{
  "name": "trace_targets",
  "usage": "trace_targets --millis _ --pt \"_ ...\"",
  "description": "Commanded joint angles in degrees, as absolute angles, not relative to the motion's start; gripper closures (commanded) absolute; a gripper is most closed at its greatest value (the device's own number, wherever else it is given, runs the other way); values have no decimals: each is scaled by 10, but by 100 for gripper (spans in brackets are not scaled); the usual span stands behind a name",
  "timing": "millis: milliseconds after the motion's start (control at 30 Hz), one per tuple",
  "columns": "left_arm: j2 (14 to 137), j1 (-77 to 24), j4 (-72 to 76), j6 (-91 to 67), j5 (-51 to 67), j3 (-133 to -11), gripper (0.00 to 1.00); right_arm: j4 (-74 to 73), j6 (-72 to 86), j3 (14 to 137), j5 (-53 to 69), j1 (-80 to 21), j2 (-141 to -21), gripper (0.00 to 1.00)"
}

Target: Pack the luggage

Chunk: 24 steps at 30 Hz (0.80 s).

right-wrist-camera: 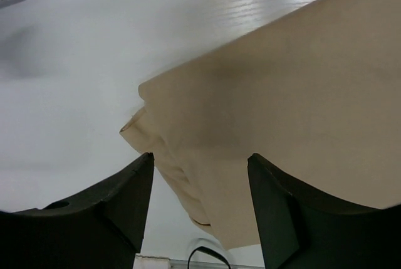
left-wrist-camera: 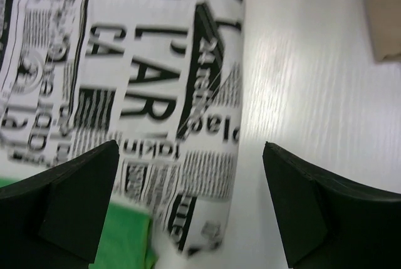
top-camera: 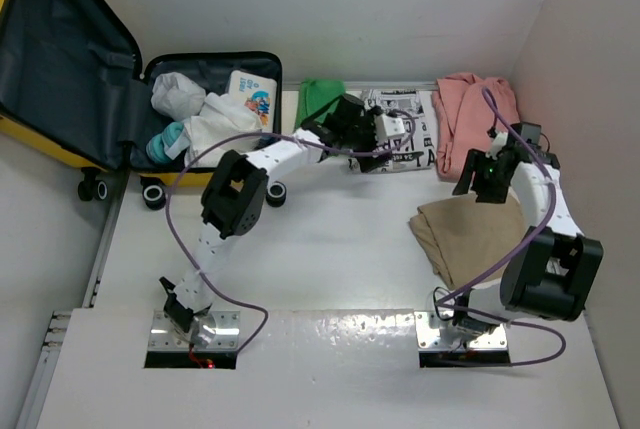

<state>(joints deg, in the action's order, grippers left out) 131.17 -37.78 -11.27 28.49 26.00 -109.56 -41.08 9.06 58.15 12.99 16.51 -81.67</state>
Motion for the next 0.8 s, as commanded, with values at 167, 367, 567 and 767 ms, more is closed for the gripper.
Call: trace_targets --millis 167,367,567,767 --pt "1398 -417 22 274 215 -1126 1 -419 64 575 148 195 -773 39" --pt "1420 -423 -12 323 174 -1117 7 -400 68 586 170 195 -792 39" --pt "1405 -423 -125 397 150 -1106 32 -378 64 603 192 180 -815 39" --pt "1299 -423 -192 480 206 -956 97 -376 52 642 216 155 -843 40"
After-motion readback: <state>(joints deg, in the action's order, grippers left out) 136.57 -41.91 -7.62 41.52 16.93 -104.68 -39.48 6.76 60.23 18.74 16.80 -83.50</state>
